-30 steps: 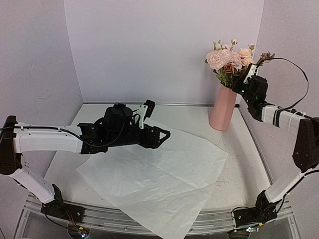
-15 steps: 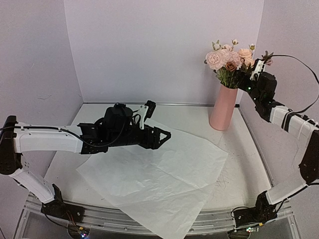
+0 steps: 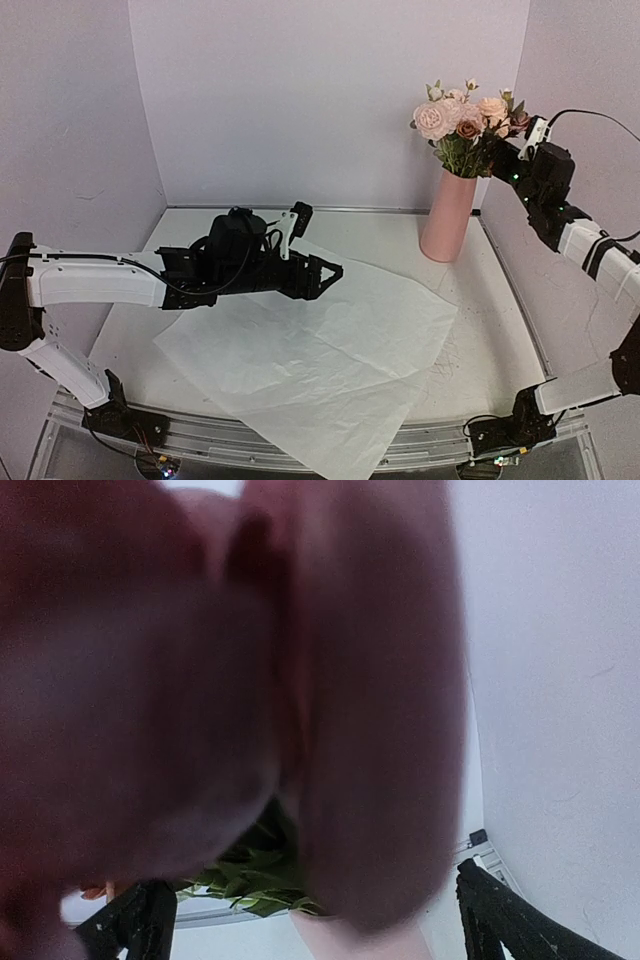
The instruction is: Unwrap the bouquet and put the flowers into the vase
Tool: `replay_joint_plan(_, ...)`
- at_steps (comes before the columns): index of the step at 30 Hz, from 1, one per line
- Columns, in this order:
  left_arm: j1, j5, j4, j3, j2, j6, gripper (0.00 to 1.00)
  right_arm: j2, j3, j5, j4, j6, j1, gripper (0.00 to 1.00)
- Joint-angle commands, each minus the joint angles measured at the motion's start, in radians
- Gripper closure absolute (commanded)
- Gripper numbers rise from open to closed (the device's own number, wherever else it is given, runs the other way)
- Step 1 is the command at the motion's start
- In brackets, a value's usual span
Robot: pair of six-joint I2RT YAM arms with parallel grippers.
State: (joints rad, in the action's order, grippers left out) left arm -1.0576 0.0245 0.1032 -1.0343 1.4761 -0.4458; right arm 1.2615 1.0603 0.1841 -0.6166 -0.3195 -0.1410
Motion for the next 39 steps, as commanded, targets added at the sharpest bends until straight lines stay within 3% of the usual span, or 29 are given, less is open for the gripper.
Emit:
replay_joint_plan(1, -0.002, 0.009, 0.016, -0.048, -0.004, -0.007, 0.27, -0.052, 0.026, 0.026, 0.003, -0.004, 0.001, 0.02)
replay_joint_plan(6, -0.003, 0.002, 0.015, -0.039, -0.015, -0.007, 0.27, -0.115, -0.022, 0.002, 0.004, -0.014, 0.001, 0.02)
replay_joint_plan(11, -0.002, -0.015, 0.015, -0.023, -0.031, -0.01, 0.26, -0.154, -0.098, -0.132, 0.028, -0.02, 0.0, 0.02)
replay_joint_plan(20, -0.002, -0.004, 0.017, 0.0, -0.068, 0.023, 0.25, -0.238, -0.36, -0.262, -0.048, -0.114, 0.0, 0.02)
replay_joint_plan(22, -0.002, 0.017, 0.019, 0.006, -0.075, 0.04, 0.19, -0.243, -0.407, -0.263, -0.048, -0.149, 0.0, 0.02)
replay_joint_plan(24, -0.002, 0.042, 0.023, 0.014, -0.077, 0.064, 0.02, -0.241, -0.445, -0.271, -0.053, -0.177, 0.0, 0.02)
replay_joint_plan(27, -0.002, 0.02, 0.022, 0.026, -0.08, 0.092, 0.0, -0.214, -0.487, -0.285, -0.063, -0.174, 0.001, 0.02)
replay_joint_plan(31, -0.001, -0.199, 0.021, 0.074, -0.109, 0.089, 0.0, -0.138, -0.486, -0.285, -0.035, -0.194, 0.001, 0.02)
replay_joint_plan(33, 0.011, -0.283, 0.021, 0.105, -0.123, 0.082, 0.0, -0.089, -0.474, -0.363, -0.031, -0.103, 0.0, 0.02)
replay_joint_plan(36, 0.092, -0.245, 0.009, 0.114, -0.123, 0.082, 0.0, 0.0, -0.415, -0.488, -0.003, 0.04, 0.0, 0.02)
replay_joint_plan(39, 0.213, -0.179, 0.007, 0.142, -0.123, 0.064, 0.0, 0.047, -0.379, -0.486, 0.052, 0.131, 0.0, 0.02)
